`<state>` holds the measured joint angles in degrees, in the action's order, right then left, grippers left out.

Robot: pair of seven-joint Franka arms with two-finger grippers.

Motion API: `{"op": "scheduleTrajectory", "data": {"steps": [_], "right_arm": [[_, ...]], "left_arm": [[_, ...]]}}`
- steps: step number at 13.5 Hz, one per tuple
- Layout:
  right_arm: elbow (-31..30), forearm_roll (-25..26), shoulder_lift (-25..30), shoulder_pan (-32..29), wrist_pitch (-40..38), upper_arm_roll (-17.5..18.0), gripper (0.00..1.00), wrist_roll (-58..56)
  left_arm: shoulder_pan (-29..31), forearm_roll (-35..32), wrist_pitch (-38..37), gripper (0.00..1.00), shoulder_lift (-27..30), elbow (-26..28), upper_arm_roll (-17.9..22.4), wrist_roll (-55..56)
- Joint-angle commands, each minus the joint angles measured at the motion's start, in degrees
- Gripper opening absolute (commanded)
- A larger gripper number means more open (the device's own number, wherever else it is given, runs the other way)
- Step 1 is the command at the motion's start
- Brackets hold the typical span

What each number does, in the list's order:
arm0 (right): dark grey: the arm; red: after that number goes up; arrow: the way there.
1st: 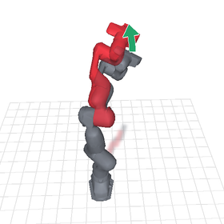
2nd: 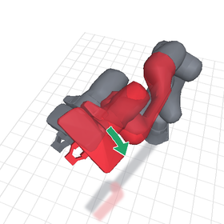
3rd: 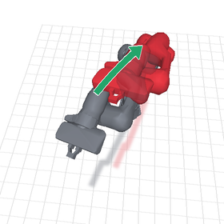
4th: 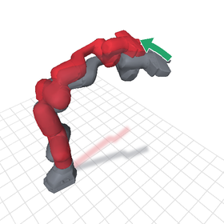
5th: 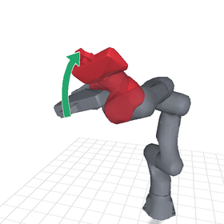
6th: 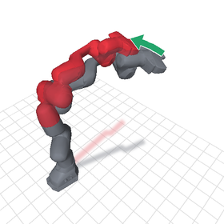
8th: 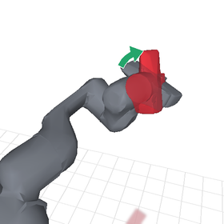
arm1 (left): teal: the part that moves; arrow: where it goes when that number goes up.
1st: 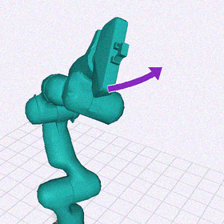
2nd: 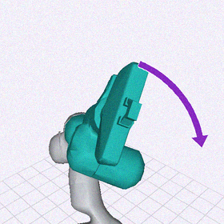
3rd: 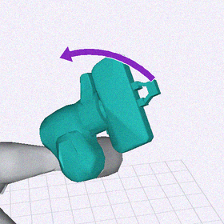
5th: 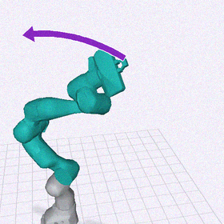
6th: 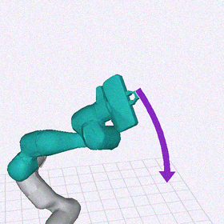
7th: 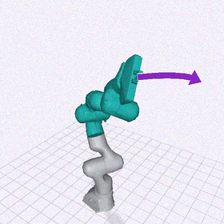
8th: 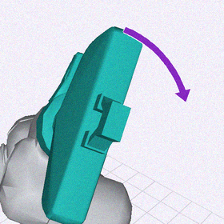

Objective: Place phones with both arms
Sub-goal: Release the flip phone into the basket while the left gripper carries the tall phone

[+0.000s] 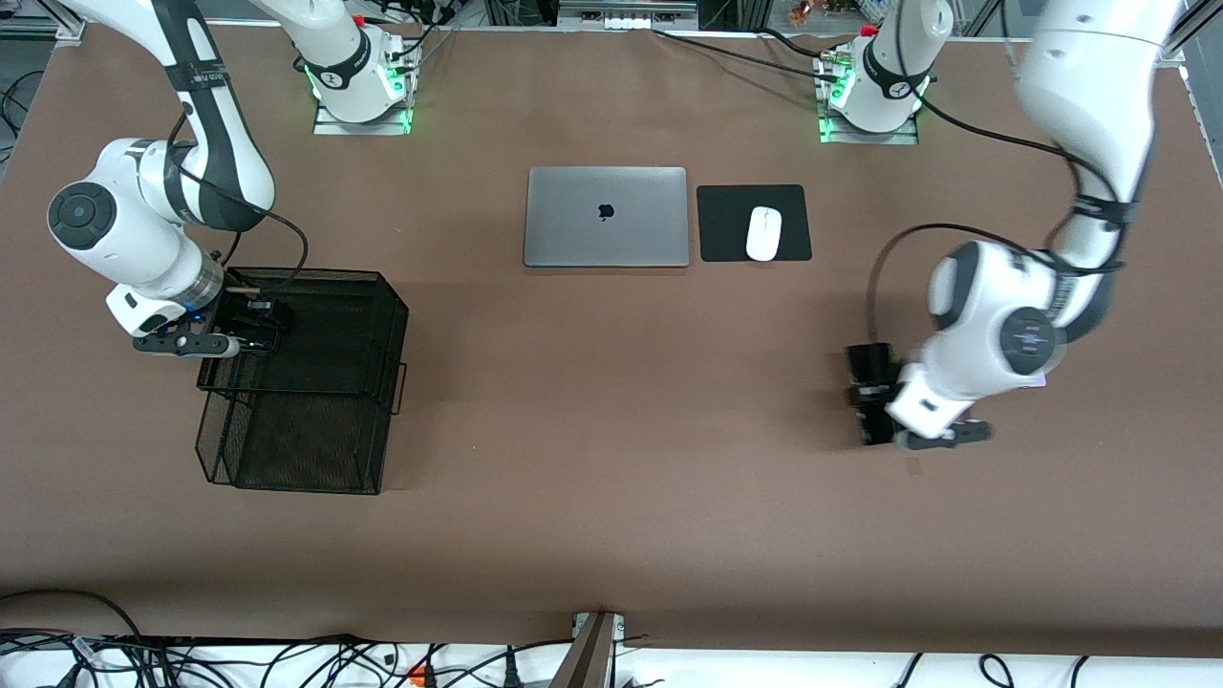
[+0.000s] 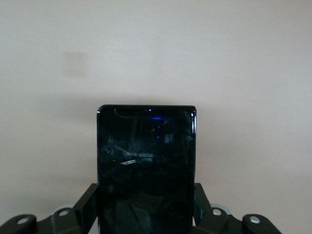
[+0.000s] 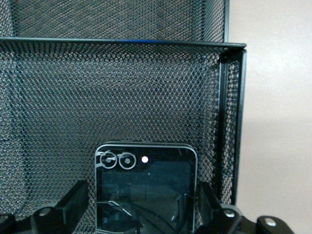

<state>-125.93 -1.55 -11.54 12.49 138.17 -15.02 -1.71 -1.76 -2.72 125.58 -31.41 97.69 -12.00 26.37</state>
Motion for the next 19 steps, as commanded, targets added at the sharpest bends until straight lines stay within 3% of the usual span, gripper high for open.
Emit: {"op": "scheduleTrajectory", "data": {"steps": [1,6,9,14,19], "right_arm": [[0.07,-1.44,0.56,0.16,0.26,-0.27,1.00,-1.02],[4.01,-1.44,1.70,0.16,-3.86,-0.71,1.00,-1.10],[10.85,-1.44,2.14,0.16,-15.61,-1.23,1.00,-1.02],[22.29,-1.44,2.05,0.25,-30.57,-1.41,1.00,-0.67],[29.33,-1.35,1.61,0.16,-39.20,-1.50,1.00,-1.01]], "left_arm": [[-8.05,0.87,-2.97,0.00,-3.12,-6.98,0.93,8.93],[-22.03,0.96,-2.71,0.00,-9.79,-15.14,0.93,19.05],[-28.28,0.70,-2.27,0.00,-16.03,-23.84,1.45,24.15],[-32.68,0.35,-2.00,0.00,-23.86,-34.92,2.68,27.68],[-39.98,0.44,3.01,0.00,-27.12,-36.35,9.80,31.81]]}}
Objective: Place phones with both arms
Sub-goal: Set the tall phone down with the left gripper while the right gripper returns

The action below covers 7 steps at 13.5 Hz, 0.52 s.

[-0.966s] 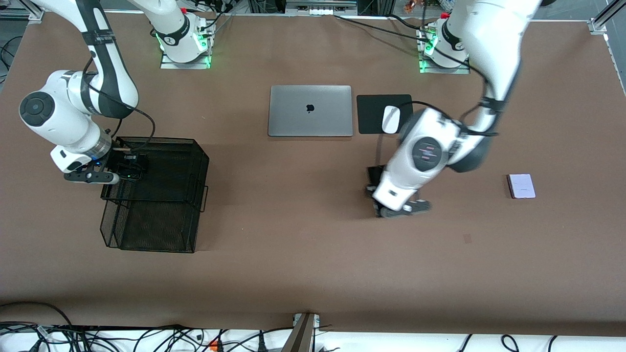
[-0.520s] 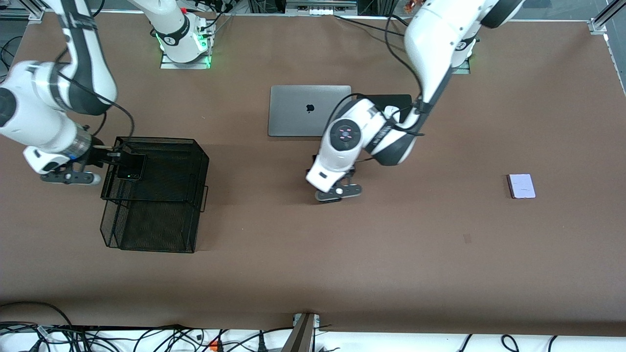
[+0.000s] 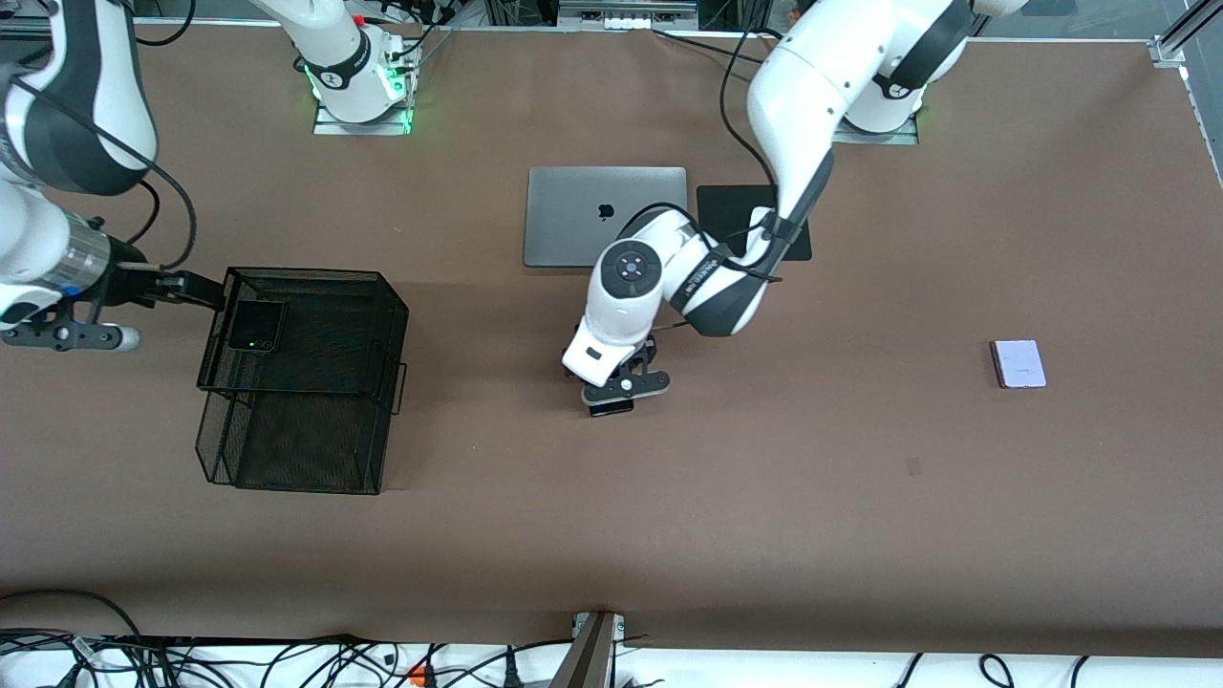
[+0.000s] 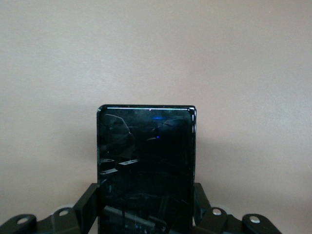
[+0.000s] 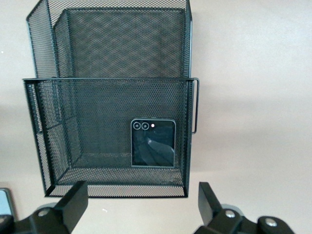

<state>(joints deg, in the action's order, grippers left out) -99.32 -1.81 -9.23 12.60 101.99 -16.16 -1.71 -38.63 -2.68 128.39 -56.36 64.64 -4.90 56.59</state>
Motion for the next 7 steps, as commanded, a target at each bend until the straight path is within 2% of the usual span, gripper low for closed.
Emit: {"op": "scheduleTrajectory", "data": {"steps": [1,4,7], "right_arm": [[2.73,-1.09,-0.70,0.06,-3.02,-0.37,1.00,-1.10],[2.73,-1.09,-0.79,0.06,-3.11,-0.37,1.00,-0.58],[2.73,-1.09,-0.88,0.06,-4.07,-0.37,1.00,-0.31]], "left_arm": [[-3.30,0.40,0.29,0.00,-2.44,-3.29,2.70,1.95],[-4.70,0.31,0.63,0.00,-4.02,-3.55,3.58,2.74],[-7.16,0.31,2.04,0.00,-5.34,-3.56,6.30,2.83]]}}
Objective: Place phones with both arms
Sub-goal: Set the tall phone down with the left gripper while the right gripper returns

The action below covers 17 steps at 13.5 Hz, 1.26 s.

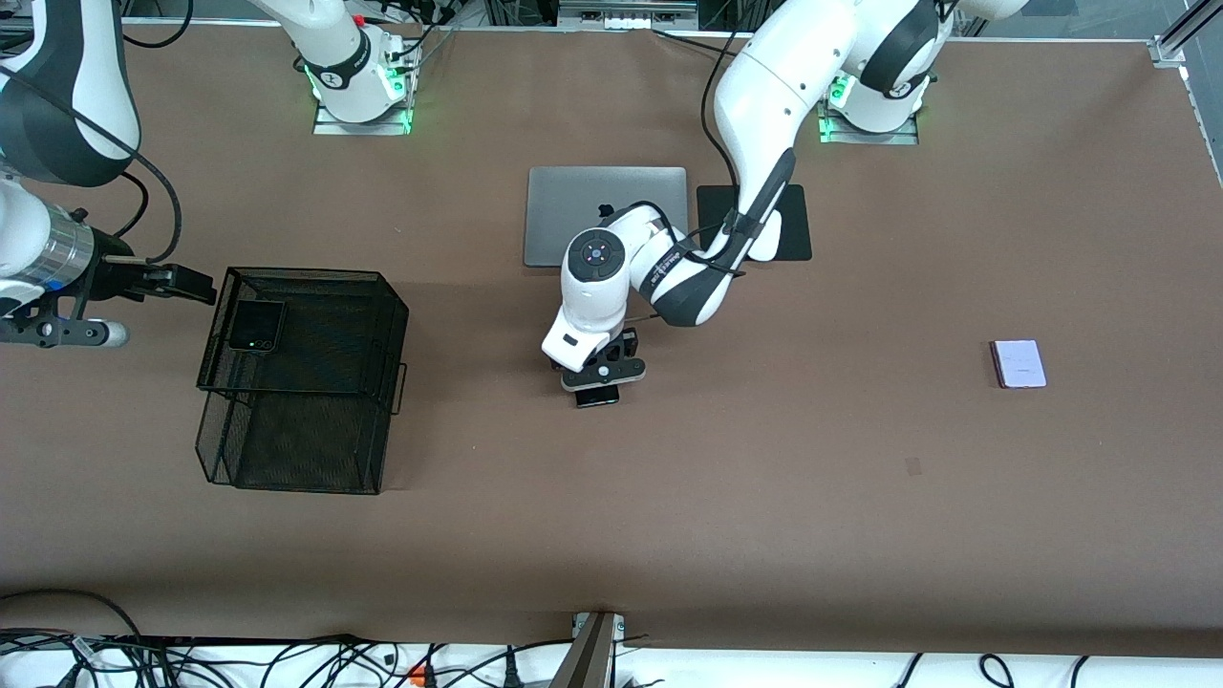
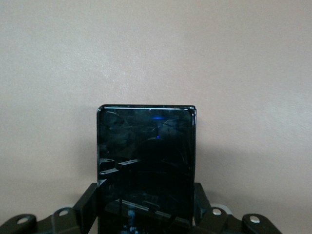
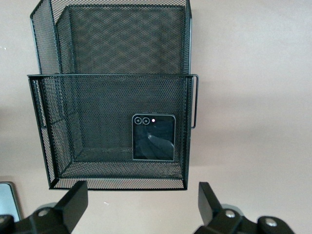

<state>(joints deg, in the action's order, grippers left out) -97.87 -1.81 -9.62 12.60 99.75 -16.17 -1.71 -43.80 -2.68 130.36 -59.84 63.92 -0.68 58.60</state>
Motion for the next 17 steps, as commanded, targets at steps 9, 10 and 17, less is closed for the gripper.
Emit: {"op": "scheduleTrajectory", "data": {"steps": [9,10,17], "right_arm": [[1.28,-1.18,-0.40,0.32,-1.93,-0.27,1.00,-0.14],[1.28,-1.18,-0.40,0.67,-1.93,-0.01,1.00,-0.22],[3.73,-5.64,-3.89,16.82,-0.26,0.34,1.00,11.90]], "left_arm": [[-0.51,0.22,-4.56,1.00,2.26,-2.75,3.23,0.11],[1.15,0.05,-5.45,1.00,3.40,-2.40,3.23,0.02],[11.44,0.48,-15.74,1.00,17.63,10.23,2.79,-11.29]]}}
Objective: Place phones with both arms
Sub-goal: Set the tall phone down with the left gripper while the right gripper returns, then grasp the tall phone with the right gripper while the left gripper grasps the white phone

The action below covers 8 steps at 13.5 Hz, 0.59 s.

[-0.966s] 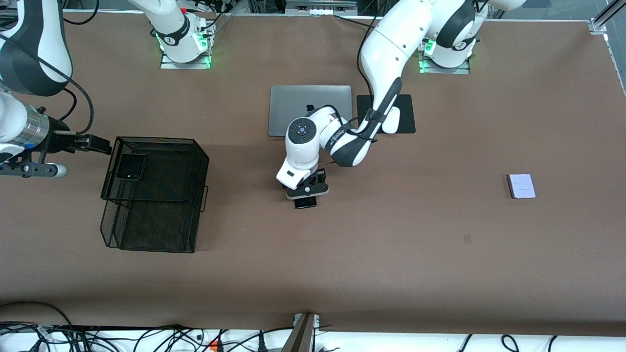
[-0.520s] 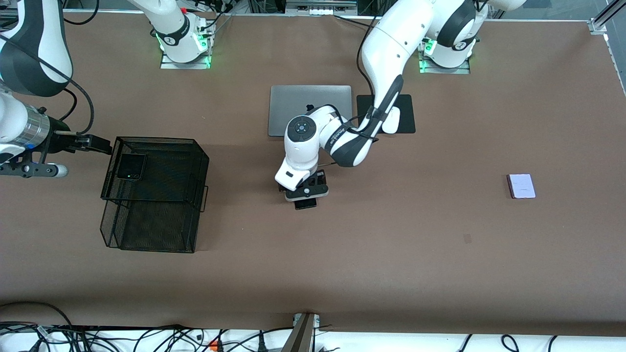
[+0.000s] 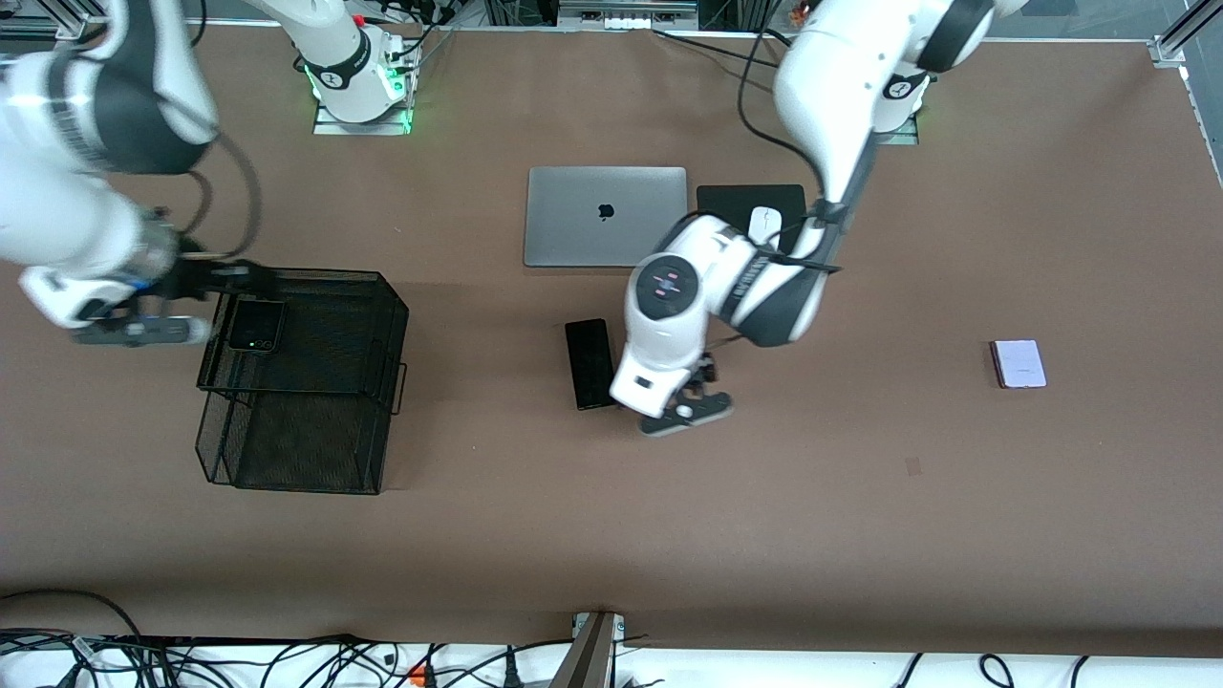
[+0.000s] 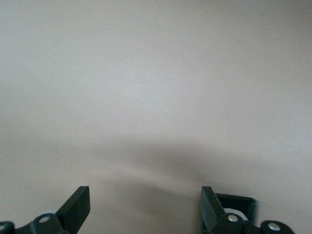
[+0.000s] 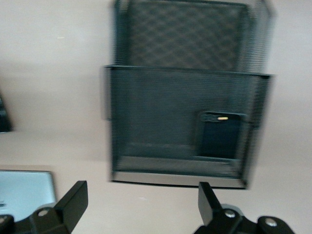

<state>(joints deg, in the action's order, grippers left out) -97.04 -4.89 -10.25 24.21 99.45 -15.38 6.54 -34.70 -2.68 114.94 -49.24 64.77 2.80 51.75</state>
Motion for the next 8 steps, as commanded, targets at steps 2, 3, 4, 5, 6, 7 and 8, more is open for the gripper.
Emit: {"op": "scheduleTrajectory", "data": {"steps": [2,3,4,5,6,7,8], "right_arm": [[7.37,-5.38,-9.41,10.66,2.23,-0.53,1.00,3.83],[10.78,-6.70,-13.70,13.38,3.19,-0.53,1.00,3.83],[14.56,-7.24,-18.27,16.20,4.16,-0.53,1.00,4.09],[18.08,-7.42,-22.49,17.70,5.39,-0.53,1.00,6.36],[21.07,-7.94,-26.63,19.55,7.66,-0.44,1.00,9.68],[22.40,-7.95,-30.06,22.00,10.90,-0.53,1.00,12.68],[22.59,-7.95,-32.62,23.85,15.37,-0.53,1.00,15.14]], "left_arm": [[5.68,0.40,-0.24,1.00,11.51,15.19,-0.69,-9.37],[7.44,0.31,-0.33,1.00,13.36,17.39,-0.61,-11.91],[9.11,0.05,-0.42,1.00,14.86,19.24,-0.60,-14.20],[11.04,0.05,-0.33,1.00,16.35,21.61,-0.52,-17.36],[13.15,0.05,-0.24,1.00,17.67,23.63,-0.52,-21.04],[15.08,-0.04,-0.33,1.00,18.81,25.30,-0.52,-24.39],[16.75,-0.04,-0.33,1.00,19.87,26.97,-0.34,-27.20]]}}
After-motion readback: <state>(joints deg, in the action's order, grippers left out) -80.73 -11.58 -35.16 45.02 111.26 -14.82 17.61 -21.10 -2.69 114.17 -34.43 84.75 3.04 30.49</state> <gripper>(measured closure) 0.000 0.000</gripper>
